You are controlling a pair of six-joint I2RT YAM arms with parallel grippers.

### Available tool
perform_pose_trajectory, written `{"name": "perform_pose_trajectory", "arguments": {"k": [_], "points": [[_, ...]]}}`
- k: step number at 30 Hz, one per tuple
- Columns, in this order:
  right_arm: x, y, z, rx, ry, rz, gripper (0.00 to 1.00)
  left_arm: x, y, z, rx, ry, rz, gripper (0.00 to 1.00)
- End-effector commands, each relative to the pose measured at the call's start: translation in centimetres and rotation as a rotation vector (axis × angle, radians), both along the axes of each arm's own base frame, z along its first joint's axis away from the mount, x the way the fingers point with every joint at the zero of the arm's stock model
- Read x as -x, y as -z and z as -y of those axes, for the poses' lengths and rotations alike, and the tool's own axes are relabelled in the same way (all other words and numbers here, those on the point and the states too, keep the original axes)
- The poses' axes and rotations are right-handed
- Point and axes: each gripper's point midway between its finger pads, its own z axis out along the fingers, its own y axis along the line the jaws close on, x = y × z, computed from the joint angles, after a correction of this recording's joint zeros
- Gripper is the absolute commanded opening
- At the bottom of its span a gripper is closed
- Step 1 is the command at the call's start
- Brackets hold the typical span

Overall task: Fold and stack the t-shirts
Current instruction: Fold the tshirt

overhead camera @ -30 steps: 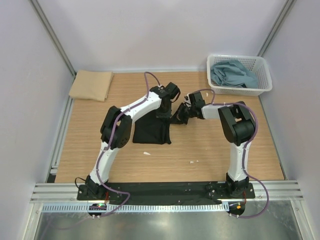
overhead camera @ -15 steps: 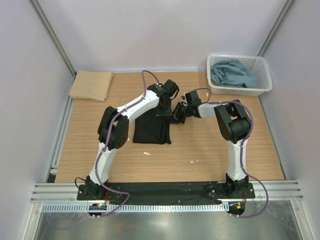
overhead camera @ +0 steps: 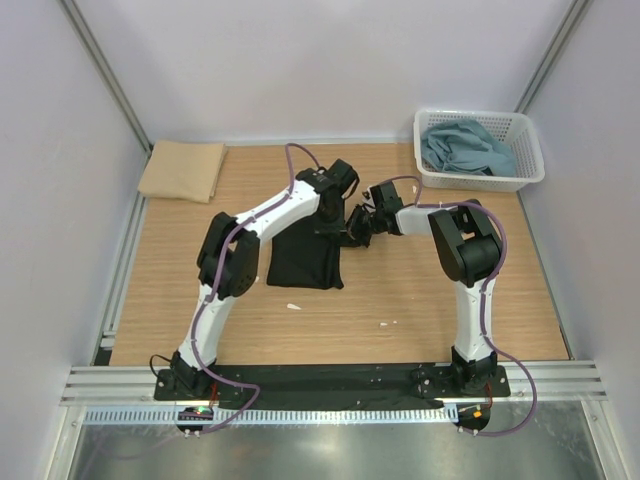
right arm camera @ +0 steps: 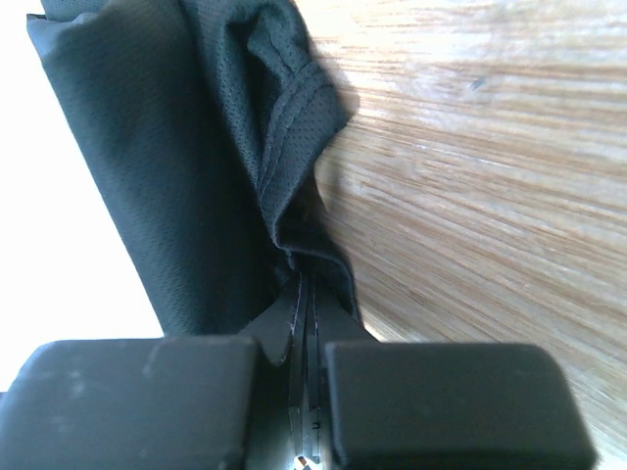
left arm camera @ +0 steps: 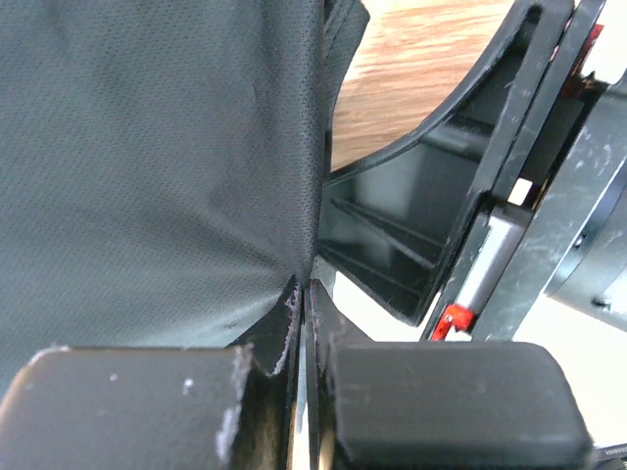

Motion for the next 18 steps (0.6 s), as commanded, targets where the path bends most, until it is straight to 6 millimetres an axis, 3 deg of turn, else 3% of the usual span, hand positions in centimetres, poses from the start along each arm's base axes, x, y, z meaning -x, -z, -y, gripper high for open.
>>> {"name": "perform_pose_trajectory", "arguments": {"k": [1,6,14,18], "points": [[0.2,1.9,0.8,0.067,0.013,-0.025,0.03,-0.8,-1.1,1.2,0.045,-0.008,0.02,0.0],[0.6,2.2,0.9,0.072,0.01,-0.034,0.03,-1.2,-1.4,1.8,0.059,-0.008,0.028,0.0],[0.7,2.1,0.9,0.068,0.007,-0.037,0.03,-1.1,1.0,1.8,0.044,0.0,-0.014,0.0],[0.6,1.5,1.4,0.082,0.003,-0.031,0.02,-1.7,0.2,1.3,0.053,0.004,0.007,0.12]]}}
